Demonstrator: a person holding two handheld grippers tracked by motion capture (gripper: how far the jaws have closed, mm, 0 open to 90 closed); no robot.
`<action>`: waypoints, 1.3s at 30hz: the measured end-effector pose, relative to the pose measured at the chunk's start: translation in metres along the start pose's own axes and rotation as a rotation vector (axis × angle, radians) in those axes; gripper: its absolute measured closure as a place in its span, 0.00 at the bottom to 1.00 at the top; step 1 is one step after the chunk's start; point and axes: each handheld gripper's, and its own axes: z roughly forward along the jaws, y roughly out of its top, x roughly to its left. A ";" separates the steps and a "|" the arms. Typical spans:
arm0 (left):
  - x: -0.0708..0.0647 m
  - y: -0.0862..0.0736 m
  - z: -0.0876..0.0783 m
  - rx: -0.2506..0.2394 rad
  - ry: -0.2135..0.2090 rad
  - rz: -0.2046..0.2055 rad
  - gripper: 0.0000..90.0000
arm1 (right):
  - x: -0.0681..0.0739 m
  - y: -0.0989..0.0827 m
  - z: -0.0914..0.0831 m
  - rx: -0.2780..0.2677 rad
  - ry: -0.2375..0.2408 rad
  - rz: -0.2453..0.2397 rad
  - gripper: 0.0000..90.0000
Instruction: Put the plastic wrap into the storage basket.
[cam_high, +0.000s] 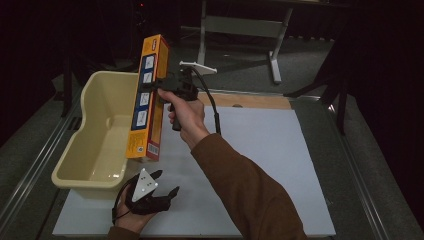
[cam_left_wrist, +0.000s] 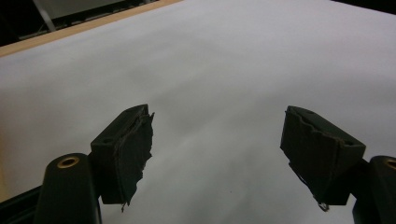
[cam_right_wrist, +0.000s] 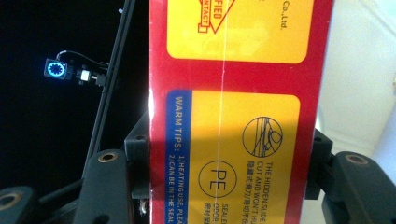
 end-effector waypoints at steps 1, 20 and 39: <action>0.000 0.000 0.000 0.001 0.000 0.002 0.27 | 0.001 -0.001 0.001 -0.001 -0.001 -0.004 0.44; -0.004 0.002 0.001 0.001 -0.006 0.031 0.27 | 0.012 -0.009 0.035 0.007 0.007 -0.009 0.44; -0.010 0.002 0.002 -0.009 -0.010 0.041 0.27 | -0.001 -0.016 0.068 0.031 -0.008 0.037 0.44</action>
